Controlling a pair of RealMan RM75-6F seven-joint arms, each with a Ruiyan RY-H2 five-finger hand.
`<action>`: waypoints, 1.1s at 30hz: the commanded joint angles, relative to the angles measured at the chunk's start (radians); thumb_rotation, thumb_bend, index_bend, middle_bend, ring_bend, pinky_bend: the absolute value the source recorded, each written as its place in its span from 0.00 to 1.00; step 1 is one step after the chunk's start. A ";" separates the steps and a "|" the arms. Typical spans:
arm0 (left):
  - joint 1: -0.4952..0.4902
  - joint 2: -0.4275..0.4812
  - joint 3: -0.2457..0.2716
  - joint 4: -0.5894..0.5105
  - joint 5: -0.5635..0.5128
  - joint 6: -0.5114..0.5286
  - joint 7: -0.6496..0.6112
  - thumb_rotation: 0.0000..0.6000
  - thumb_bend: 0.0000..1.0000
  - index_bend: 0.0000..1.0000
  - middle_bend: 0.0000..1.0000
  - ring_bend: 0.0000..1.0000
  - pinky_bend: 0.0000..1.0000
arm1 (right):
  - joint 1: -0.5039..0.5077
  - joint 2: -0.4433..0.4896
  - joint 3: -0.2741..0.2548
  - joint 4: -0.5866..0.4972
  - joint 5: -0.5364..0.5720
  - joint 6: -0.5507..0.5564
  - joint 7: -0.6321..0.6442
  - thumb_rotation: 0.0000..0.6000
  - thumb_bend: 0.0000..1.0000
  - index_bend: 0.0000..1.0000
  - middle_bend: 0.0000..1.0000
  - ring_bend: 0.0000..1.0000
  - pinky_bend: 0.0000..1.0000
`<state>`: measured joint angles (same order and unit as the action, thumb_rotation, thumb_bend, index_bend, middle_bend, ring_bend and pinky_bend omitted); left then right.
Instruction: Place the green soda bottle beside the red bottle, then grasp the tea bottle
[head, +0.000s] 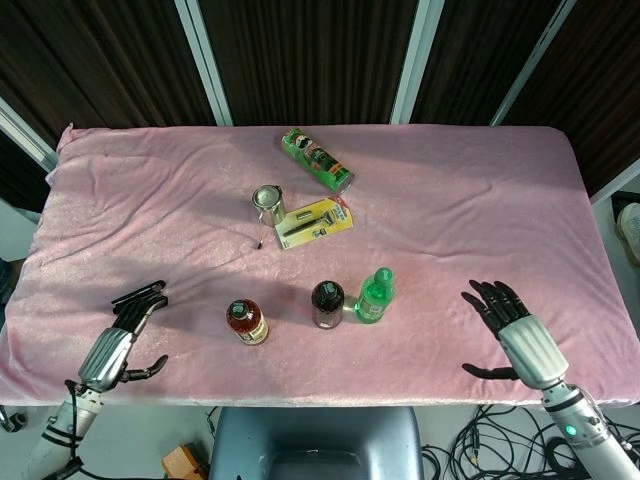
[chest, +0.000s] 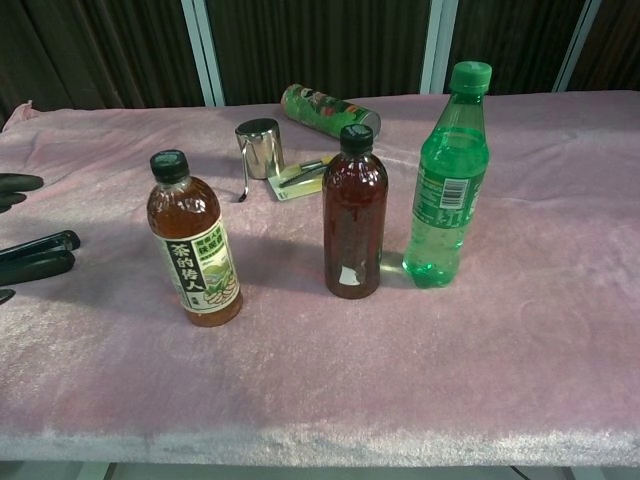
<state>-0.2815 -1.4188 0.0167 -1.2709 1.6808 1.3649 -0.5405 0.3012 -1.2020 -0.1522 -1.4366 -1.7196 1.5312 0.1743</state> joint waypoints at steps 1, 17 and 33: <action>-0.033 -0.102 -0.024 0.086 0.010 0.046 -0.127 1.00 0.29 0.00 0.00 0.00 0.00 | -0.013 0.006 -0.003 0.004 -0.018 0.008 -0.004 1.00 0.11 0.00 0.00 0.00 0.14; -0.122 -0.154 -0.013 0.000 -0.021 -0.074 -0.156 1.00 0.29 0.00 0.00 0.00 0.01 | -0.027 0.021 0.017 0.002 -0.051 -0.010 0.034 1.00 0.11 0.00 0.00 0.00 0.14; -0.223 -0.237 -0.055 -0.027 -0.093 -0.214 -0.093 1.00 0.28 0.00 0.00 0.00 0.04 | -0.039 0.034 0.027 -0.007 -0.067 -0.027 0.045 1.00 0.11 0.00 0.00 0.00 0.14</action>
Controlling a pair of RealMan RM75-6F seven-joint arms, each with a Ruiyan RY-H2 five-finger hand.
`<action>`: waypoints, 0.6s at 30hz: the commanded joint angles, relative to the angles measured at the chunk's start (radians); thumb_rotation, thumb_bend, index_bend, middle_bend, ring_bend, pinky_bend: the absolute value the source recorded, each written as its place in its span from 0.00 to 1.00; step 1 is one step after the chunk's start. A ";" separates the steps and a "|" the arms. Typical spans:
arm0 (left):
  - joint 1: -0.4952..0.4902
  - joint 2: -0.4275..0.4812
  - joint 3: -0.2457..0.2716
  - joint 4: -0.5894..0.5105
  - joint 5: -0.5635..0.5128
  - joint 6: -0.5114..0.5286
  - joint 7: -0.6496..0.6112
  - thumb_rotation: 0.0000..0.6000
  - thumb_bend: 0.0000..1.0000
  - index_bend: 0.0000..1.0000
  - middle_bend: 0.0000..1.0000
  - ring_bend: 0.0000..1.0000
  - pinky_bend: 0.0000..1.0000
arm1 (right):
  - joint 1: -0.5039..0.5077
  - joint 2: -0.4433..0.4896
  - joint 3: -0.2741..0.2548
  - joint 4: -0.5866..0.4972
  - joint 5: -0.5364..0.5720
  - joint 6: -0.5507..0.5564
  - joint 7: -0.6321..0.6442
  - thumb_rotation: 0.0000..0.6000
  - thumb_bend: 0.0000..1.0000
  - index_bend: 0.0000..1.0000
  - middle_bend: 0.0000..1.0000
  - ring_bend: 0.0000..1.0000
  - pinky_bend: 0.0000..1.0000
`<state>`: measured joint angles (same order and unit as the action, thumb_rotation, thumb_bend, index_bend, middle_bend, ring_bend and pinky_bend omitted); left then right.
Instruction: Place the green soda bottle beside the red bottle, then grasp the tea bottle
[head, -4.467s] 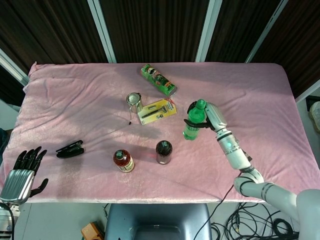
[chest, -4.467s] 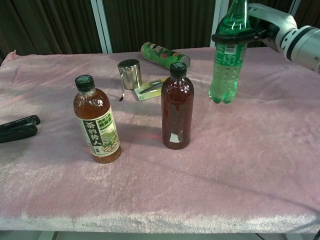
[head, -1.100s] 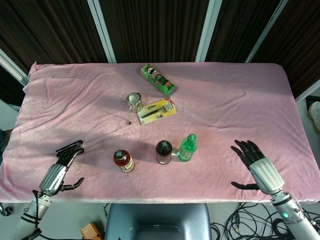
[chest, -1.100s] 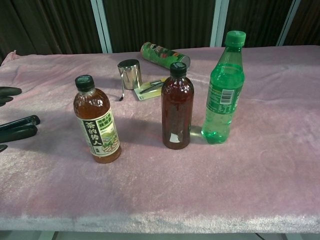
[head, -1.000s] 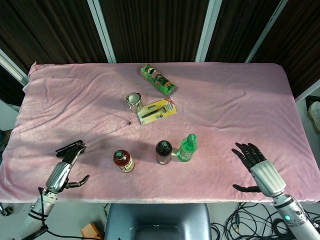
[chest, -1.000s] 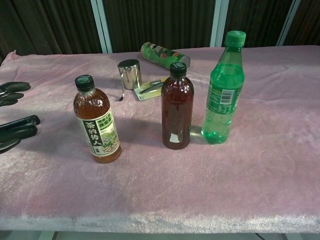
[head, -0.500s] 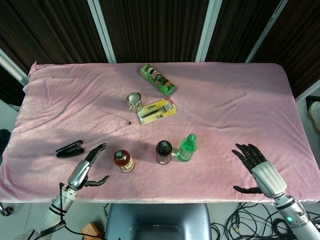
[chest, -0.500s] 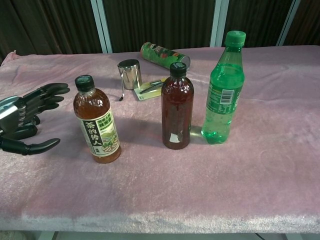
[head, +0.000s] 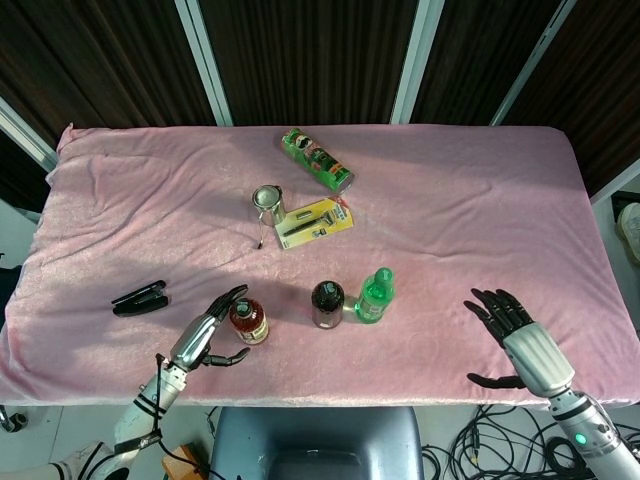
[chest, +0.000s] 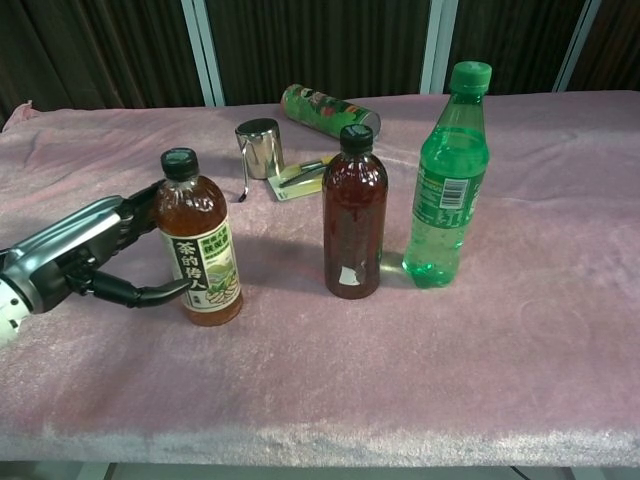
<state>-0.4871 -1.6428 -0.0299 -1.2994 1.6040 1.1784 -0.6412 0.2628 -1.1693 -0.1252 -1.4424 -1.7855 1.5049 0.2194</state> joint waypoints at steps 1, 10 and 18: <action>-0.023 -0.018 -0.011 0.003 -0.022 -0.036 0.012 1.00 0.28 0.00 0.00 0.00 0.04 | -0.001 0.002 0.000 -0.001 -0.002 -0.002 -0.001 1.00 0.11 0.00 0.00 0.00 0.14; -0.038 -0.066 -0.047 0.031 -0.069 -0.034 0.008 1.00 0.29 0.18 0.20 0.09 0.13 | -0.009 0.015 0.004 -0.005 -0.008 -0.001 0.015 1.00 0.11 0.00 0.00 0.00 0.14; -0.027 -0.091 -0.075 0.066 -0.114 -0.017 -0.028 1.00 0.38 0.50 0.57 0.36 0.31 | -0.010 0.023 0.005 -0.009 -0.014 -0.010 0.025 1.00 0.11 0.00 0.00 0.00 0.14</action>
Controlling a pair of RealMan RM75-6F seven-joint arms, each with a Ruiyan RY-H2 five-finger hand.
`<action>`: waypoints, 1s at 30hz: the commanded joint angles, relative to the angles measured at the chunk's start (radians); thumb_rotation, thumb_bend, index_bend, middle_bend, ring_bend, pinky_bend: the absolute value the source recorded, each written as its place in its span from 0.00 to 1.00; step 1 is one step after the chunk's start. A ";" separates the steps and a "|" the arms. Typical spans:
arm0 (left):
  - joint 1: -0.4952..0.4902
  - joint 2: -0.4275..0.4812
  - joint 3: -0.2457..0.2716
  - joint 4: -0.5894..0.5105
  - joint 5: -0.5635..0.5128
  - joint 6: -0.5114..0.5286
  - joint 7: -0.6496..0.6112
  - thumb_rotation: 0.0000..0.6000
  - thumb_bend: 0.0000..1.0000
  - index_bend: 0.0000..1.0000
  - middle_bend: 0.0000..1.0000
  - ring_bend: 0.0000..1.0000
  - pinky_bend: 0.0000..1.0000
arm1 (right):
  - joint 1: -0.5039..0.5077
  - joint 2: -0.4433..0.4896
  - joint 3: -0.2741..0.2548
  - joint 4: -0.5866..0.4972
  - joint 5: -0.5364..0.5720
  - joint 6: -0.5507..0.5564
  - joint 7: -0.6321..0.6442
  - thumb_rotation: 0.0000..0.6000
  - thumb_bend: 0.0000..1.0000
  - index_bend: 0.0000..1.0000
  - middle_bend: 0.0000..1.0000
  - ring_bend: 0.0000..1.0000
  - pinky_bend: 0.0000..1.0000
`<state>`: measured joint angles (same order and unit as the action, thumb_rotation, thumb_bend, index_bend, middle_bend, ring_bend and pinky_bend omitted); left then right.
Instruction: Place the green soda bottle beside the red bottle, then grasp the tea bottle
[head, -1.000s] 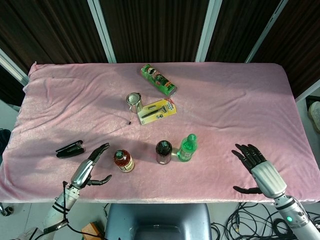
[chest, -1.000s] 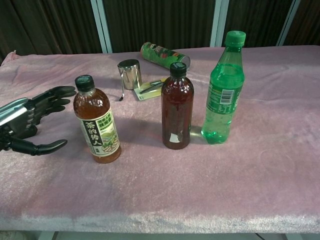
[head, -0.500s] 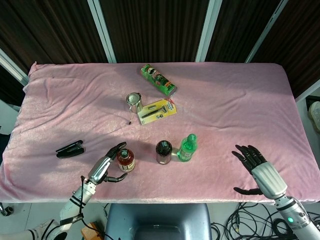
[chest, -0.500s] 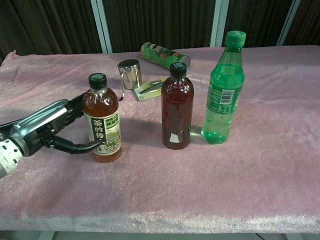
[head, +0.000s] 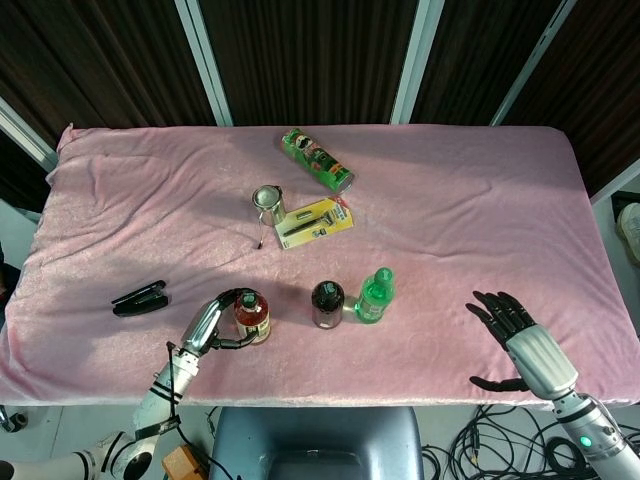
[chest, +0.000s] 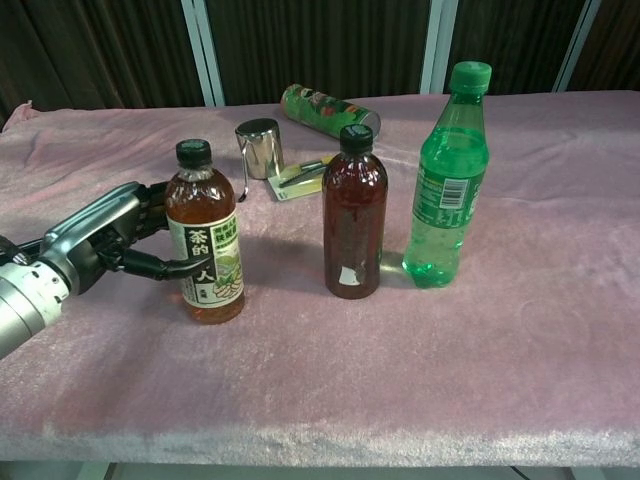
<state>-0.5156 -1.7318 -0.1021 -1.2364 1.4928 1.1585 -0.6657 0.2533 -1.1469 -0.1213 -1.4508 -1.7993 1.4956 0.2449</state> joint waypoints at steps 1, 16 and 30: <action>0.003 -0.002 -0.002 0.004 -0.003 0.005 -0.005 1.00 0.40 0.53 0.60 0.39 0.32 | 0.000 0.000 0.001 -0.001 0.001 -0.002 0.000 1.00 0.11 0.00 0.00 0.00 0.14; -0.034 -0.116 -0.113 0.158 -0.008 0.140 0.017 1.00 0.63 0.68 0.73 0.49 0.42 | 0.004 0.002 0.001 -0.018 0.003 -0.043 -0.010 1.00 0.11 0.00 0.00 0.00 0.14; -0.095 -0.177 -0.093 0.256 -0.001 0.082 -0.023 1.00 0.63 0.68 0.72 0.48 0.41 | 0.002 0.002 0.009 -0.016 0.017 -0.057 -0.013 1.00 0.11 0.00 0.00 0.00 0.14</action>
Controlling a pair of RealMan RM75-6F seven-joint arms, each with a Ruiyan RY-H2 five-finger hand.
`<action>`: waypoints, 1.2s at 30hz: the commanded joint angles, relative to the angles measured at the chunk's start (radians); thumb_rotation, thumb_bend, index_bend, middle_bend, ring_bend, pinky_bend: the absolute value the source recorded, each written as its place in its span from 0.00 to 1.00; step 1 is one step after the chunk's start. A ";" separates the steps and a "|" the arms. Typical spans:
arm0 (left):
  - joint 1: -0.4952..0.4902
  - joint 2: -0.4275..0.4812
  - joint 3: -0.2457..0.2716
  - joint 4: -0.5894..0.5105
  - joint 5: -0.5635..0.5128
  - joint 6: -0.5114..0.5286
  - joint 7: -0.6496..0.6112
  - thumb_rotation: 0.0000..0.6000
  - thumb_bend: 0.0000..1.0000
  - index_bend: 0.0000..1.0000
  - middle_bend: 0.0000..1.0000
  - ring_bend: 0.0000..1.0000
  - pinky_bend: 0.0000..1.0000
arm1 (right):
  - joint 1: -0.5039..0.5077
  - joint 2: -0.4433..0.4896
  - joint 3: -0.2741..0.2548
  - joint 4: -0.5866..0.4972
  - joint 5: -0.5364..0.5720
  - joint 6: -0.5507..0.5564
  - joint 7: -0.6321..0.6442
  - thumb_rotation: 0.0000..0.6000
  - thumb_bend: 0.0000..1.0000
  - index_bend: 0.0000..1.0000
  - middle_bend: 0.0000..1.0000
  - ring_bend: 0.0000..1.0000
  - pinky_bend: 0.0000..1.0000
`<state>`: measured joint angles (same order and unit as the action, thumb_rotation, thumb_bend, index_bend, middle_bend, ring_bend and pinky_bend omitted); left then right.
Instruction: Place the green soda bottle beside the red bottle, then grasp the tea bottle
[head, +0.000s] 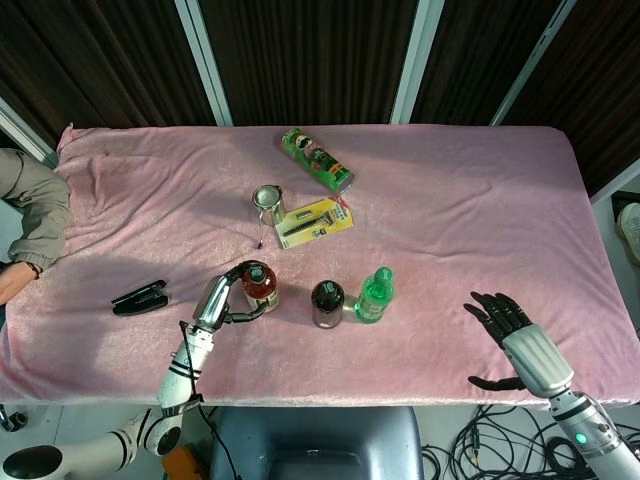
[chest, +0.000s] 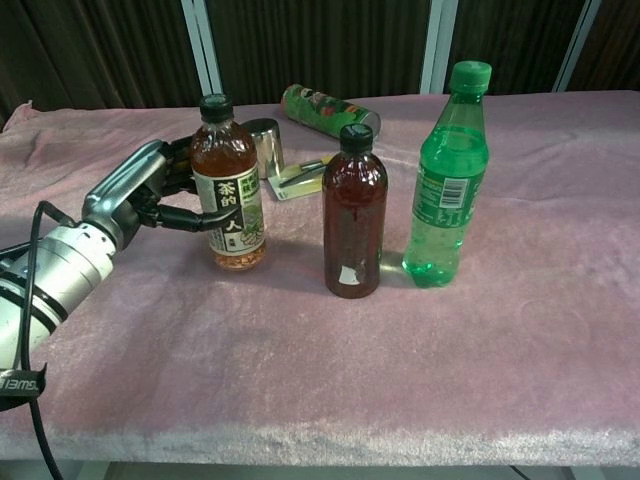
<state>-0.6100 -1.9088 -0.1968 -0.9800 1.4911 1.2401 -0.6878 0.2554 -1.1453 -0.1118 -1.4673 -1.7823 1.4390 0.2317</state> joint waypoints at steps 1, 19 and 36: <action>0.000 -0.001 0.002 0.000 0.001 0.000 -0.002 1.00 0.63 0.68 0.72 0.48 0.41 | 0.000 0.000 0.000 0.000 0.000 -0.001 0.000 1.00 0.11 0.00 0.00 0.00 0.14; -0.015 -0.043 0.034 0.028 -0.004 -0.029 0.021 1.00 0.62 0.68 0.71 0.48 0.40 | 0.001 0.003 0.001 -0.003 -0.004 -0.011 0.005 1.00 0.11 0.00 0.00 0.00 0.14; -0.013 -0.035 0.069 0.034 0.020 -0.026 0.011 1.00 0.47 0.40 0.35 0.19 0.16 | 0.003 0.001 0.000 -0.008 -0.003 -0.027 -0.006 1.00 0.11 0.00 0.00 0.00 0.14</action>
<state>-0.6240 -1.9425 -0.1308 -0.9466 1.5069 1.2106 -0.6700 0.2584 -1.1444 -0.1115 -1.4755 -1.7852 1.4116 0.2257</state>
